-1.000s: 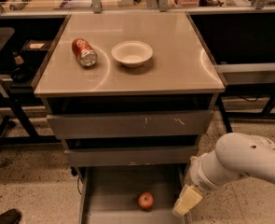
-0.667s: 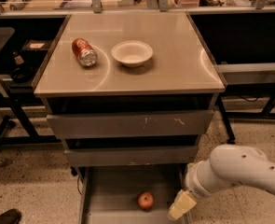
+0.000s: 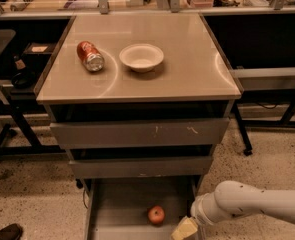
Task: Pick apple from bottom drawer and place on counter
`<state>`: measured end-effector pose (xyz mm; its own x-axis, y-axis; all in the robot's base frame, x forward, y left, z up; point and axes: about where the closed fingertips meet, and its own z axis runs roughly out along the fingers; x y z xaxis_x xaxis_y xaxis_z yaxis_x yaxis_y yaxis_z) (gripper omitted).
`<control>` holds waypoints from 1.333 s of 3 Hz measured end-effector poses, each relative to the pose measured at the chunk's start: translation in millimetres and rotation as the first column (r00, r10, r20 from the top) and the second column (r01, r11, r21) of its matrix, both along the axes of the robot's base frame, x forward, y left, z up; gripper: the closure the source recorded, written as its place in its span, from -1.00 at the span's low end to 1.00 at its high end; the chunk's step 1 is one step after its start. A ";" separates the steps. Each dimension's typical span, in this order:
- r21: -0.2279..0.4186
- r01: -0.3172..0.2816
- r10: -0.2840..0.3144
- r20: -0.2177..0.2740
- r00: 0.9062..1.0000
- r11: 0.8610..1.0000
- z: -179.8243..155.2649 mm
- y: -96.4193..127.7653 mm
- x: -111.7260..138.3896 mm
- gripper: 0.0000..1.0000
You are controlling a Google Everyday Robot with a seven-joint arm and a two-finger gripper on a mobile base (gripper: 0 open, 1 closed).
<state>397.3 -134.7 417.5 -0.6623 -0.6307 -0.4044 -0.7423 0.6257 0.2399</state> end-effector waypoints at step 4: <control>0.182 -0.045 0.041 0.024 0.999 0.982 -72.4 29.0 26.1 -1.00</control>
Offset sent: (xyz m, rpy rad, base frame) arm 0.0031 0.0095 -0.0485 0.1159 0.0075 0.0138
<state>423.4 -105.7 345.1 -0.6265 -0.5732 -0.5282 -0.7736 0.5402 0.3313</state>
